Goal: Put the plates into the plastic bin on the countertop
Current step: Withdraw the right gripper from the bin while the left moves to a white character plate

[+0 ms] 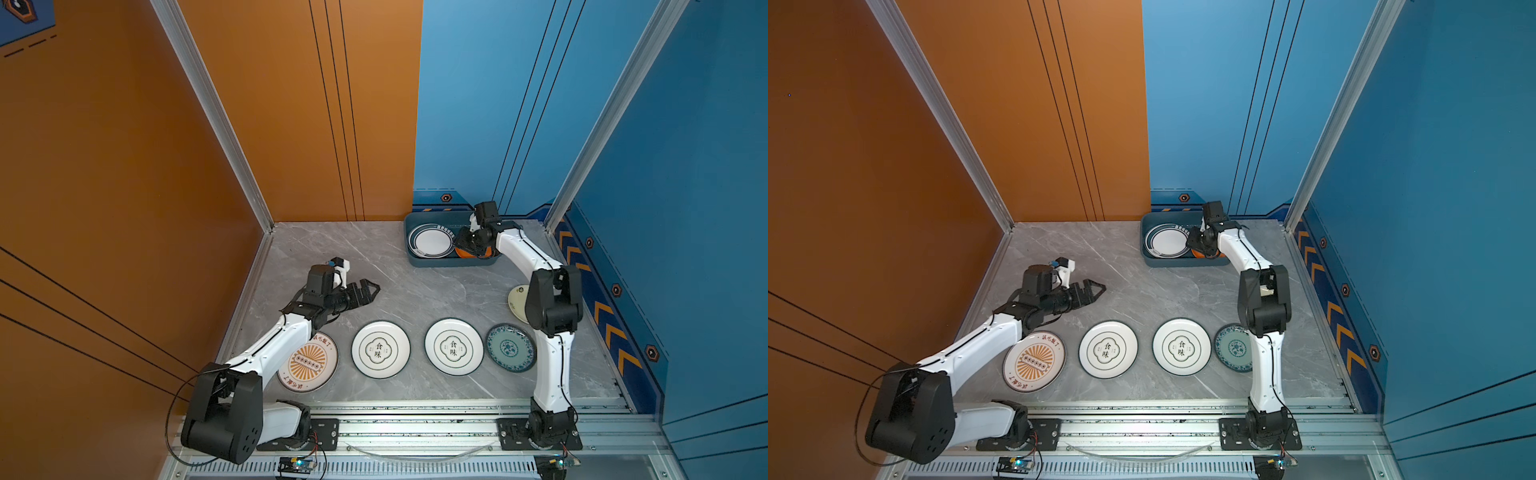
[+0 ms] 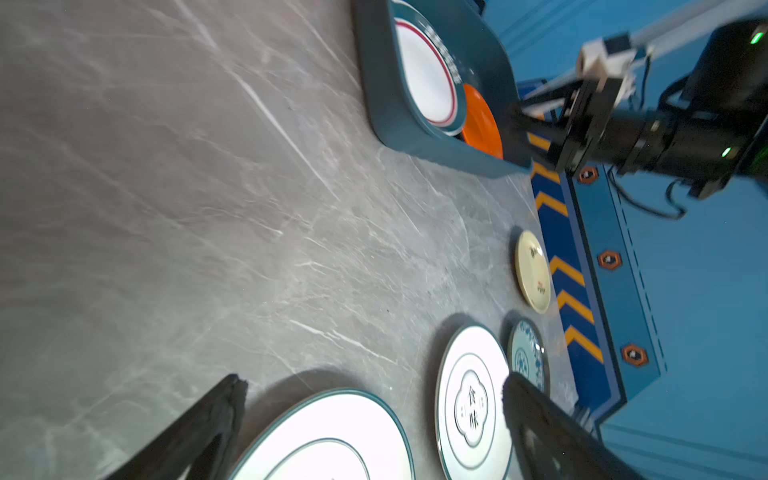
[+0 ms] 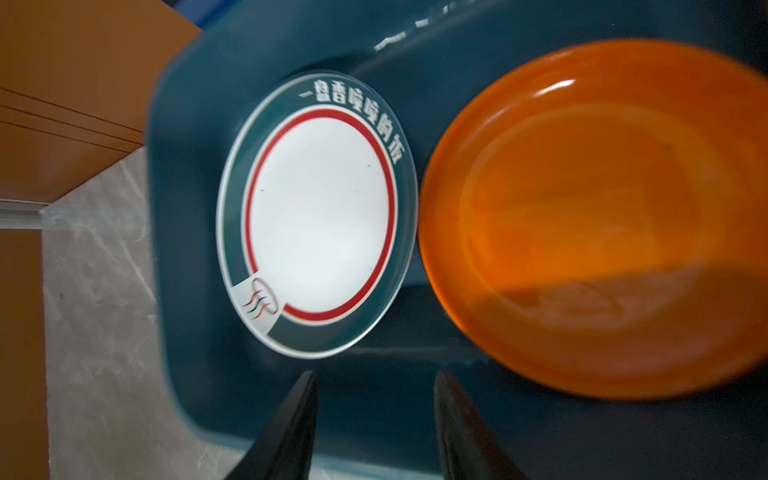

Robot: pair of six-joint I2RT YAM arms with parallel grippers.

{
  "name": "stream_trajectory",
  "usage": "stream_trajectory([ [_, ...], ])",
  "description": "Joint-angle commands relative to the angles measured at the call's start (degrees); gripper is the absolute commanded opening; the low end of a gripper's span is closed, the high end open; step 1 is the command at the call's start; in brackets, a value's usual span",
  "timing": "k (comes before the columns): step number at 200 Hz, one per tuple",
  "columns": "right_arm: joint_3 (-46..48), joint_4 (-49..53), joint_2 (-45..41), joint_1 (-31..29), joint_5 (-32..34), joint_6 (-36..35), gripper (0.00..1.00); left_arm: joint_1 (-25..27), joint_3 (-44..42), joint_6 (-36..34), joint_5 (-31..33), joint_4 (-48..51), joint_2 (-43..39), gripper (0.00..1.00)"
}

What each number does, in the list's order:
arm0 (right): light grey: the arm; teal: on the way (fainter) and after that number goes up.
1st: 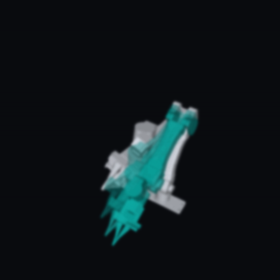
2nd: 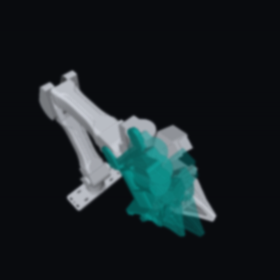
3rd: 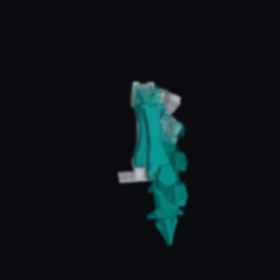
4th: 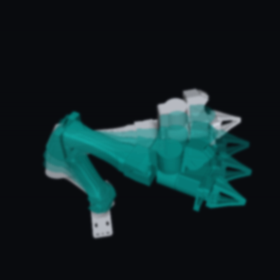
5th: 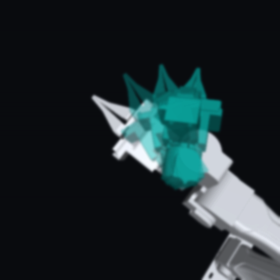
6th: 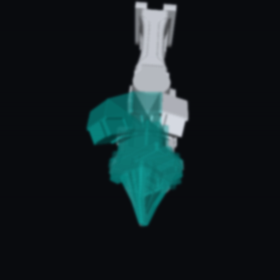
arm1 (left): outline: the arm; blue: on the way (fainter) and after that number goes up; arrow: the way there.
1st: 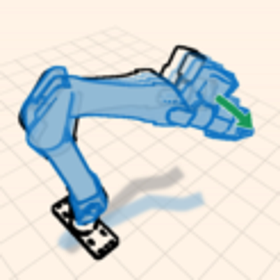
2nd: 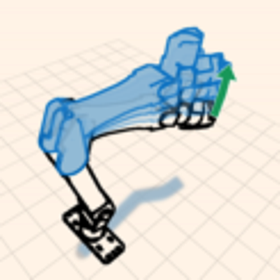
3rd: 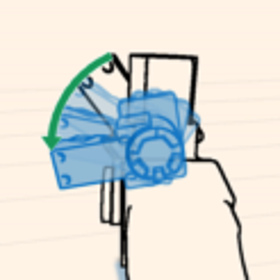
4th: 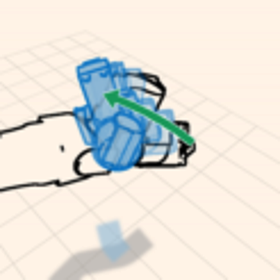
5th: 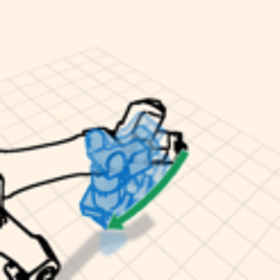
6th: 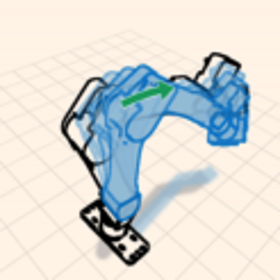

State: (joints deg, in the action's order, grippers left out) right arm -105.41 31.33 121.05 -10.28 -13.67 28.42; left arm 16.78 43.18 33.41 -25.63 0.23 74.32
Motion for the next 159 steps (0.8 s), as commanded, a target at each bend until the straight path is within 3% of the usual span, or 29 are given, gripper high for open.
stream_trajectory([
  [1,7.6,-1.6,-8.9,0.8,2.9,-2.8,0.49,5.7,4.2,-4.2,-1.6,1.7,2.0,0.98],
  [54,26.0,-7.5,-21.7,4.1,0.9,-1.7,0.50,17.0,12.0,-9.2,-3.3,1.9,13.2,0.98],
  [81,33.7,-11.3,-26.4,5.6,-0.9,-0.6,0.50,20.3,18.5,-11.8,-4.2,3.4,21.6,0.91],
  [107,39.0,-12.9,-30.0,7.2,-1.7,-0.5,0.51,22.5,25.2,-16.0,-1.3,9.2,28.0,0.88],
  [147,45.4,-15.9,-34.2,9.7,-3.7,0.1,0.51,22.1,29.4,-16.9,-4.8,10.1,35.1,0.64],
  [159,46.7,-16.2,-34.7,10.2,-4.1,0.0,0.51,22.1,30.1,-16.9,-5.9,10.1,36.7,0.63],
])
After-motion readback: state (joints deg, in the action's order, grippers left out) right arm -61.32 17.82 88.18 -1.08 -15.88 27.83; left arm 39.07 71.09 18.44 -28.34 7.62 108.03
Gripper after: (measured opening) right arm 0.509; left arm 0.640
